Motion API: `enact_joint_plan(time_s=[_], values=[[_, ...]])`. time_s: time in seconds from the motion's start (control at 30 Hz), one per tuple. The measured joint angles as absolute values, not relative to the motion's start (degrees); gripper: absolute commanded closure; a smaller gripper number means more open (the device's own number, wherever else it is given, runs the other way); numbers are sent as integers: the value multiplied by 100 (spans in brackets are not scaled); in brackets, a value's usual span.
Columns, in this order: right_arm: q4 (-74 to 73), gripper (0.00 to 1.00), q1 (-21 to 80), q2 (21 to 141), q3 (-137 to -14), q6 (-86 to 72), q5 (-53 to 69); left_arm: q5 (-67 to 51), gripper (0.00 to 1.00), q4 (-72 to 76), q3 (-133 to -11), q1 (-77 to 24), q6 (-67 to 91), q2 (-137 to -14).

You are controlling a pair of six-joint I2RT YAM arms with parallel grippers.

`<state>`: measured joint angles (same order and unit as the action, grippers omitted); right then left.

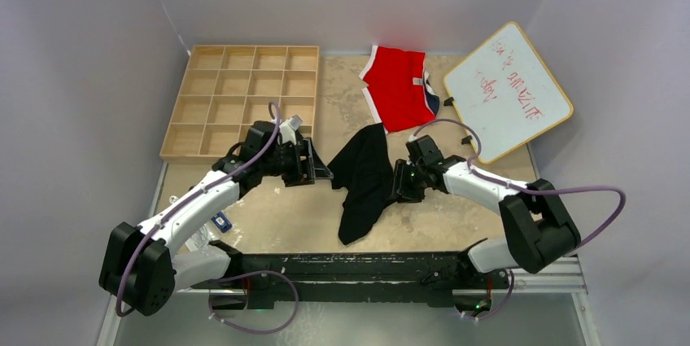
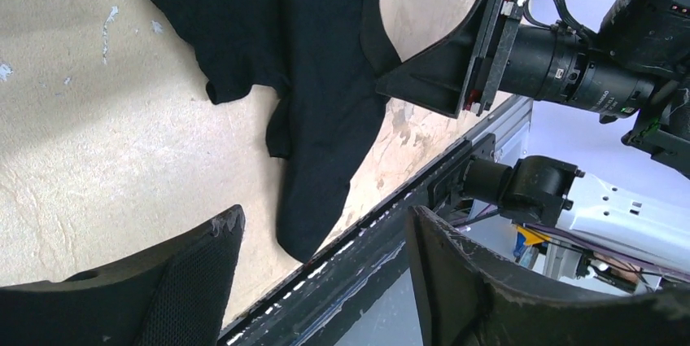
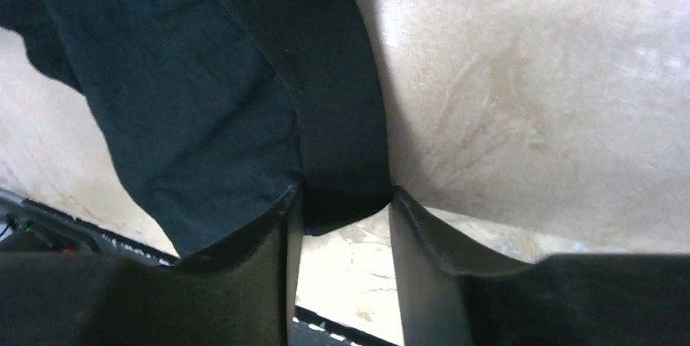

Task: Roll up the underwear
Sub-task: Move the underwear to the center of the board, then flatten out the underwear at the center of the board.

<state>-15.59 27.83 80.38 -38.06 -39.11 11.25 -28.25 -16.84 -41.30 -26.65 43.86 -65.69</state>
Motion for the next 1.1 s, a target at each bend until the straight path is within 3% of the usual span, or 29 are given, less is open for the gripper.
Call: enact_joint_plan(time_s=[0.1, 0.13, 0.3, 0.63, 1.1], values=[[-1313, 94, 2786, 8224, -3828, -3865, 1199, -2823, 31, -1684, -4130, -2665, 4381, -6628], [-1286, 100, 2786, 8283, -3846, -3819, 1205, -2823, 32, -1684, -4130, -2665, 4379, -6659], [-1708, 100, 2788, 8211, -4335, -3291, 1081, -2738, 33, -1726, -4134, -2665, 4381, -6696], [-3256, 100, 2801, 6604, -7319, -1476, 849, -1815, 33, -2064, -4134, -2665, 4392, -5892], [-4171, 100, 2801, 6565, -7688, -1194, 1485, -1605, 32, -2200, -4134, -2665, 4390, -5815]])
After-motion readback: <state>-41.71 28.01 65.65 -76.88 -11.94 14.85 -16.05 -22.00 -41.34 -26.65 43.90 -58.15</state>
